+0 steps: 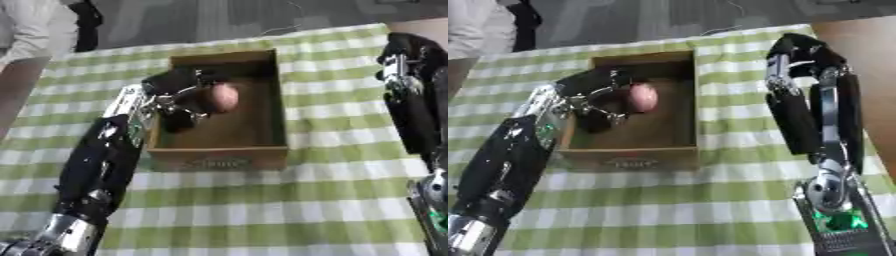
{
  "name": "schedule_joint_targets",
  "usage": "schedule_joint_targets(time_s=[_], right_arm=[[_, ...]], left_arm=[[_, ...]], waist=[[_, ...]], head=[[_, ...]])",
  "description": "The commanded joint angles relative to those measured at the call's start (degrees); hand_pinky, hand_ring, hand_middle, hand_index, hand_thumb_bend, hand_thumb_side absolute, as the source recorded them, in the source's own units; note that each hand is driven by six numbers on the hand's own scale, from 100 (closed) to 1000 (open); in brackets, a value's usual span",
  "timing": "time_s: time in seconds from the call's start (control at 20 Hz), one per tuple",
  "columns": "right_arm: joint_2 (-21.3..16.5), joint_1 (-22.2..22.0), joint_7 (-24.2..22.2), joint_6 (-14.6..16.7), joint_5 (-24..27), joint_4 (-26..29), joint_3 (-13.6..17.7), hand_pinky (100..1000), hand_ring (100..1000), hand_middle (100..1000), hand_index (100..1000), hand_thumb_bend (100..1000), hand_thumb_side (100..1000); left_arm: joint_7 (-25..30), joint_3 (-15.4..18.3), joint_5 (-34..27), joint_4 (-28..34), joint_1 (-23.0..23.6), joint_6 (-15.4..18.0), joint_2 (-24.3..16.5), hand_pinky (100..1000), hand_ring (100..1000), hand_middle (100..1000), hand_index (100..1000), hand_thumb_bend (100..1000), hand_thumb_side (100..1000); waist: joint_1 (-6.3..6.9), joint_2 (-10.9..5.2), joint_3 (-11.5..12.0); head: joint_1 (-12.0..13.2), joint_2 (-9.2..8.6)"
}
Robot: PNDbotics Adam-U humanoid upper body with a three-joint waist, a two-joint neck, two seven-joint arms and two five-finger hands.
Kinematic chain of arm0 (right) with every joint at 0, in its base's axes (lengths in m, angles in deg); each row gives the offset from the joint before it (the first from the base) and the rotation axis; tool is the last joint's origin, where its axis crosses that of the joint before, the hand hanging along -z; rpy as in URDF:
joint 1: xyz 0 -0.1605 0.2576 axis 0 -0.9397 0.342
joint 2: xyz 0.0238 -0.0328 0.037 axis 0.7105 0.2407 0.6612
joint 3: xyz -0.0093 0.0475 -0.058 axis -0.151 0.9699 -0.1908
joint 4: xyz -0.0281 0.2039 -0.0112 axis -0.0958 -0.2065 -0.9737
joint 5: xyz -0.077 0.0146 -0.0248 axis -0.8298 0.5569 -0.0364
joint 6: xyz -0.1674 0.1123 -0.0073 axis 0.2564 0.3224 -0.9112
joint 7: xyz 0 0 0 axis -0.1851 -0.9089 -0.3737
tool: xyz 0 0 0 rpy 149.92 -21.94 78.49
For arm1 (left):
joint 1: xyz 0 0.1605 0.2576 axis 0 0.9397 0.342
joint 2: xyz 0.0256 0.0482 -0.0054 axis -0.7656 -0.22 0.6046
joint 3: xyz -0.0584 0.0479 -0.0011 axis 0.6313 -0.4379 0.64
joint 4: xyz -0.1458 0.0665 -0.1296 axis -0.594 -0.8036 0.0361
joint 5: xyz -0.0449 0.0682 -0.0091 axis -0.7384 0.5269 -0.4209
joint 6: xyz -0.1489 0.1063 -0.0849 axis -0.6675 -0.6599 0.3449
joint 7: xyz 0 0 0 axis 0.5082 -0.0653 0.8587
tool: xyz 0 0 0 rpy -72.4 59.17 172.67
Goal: Pick up objects on the table and place them in the box.
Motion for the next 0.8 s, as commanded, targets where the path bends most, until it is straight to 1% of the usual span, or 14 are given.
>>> schedule_joint_targets(time_s=[0.05,0.3,0.45,0.6,0.75,0.8], right_arm=[[0.1,0.7,0.1,0.1,0.0,1.2,0.3,855,608,615,825,100,960],[0.6,0.7,-0.1,0.1,-0.3,1.2,0.4,854,609,615,824,100,963],[0.8,0.7,-0.2,0.1,-0.4,1.2,0.5,854,609,615,824,100,962],[1.1,0.6,-0.3,0.0,-0.6,1.2,0.6,853,609,615,824,100,963],[1.2,0.5,-0.3,0.0,-0.9,1.2,0.8,852,609,616,823,100,964],[1.2,0.4,-0.2,0.1,-1.0,1.2,0.9,852,609,616,823,100,964]], left_arm=[[-1.7,0.4,0.1,2.6,-1.1,-0.2,-1.3,699,819,865,963,100,147],[-5.4,0.5,-1.0,7.7,-1.5,-0.3,-1.8,692,813,860,948,100,158],[-6.8,0.5,-3.9,11.7,-1.9,-0.9,-2.4,679,799,848,933,100,165],[-6.9,0.4,-9.7,15.6,-2.3,-2.1,-3.5,664,781,825,898,100,166],[-6.5,-0.2,-17.6,20.3,-1.7,-4.1,-5.1,647,759,803,865,100,156],[-6.4,-0.4,-20.3,22.0,-1.1,-5.0,-5.7,640,750,794,858,100,185]], waist=[[-0.62,-1.63,0.2],[-1.13,-2.24,0.5],[-1.42,-2.62,0.8],[-1.63,-2.95,1.1],[-1.78,-3.3,1.6],[-1.83,-3.42,1.9]], head=[[-0.1,0.07],[-0.2,0.33],[-0.4,0.5],[-0.7,0.71],[-1.3,1.29],[-1.6,1.57]])
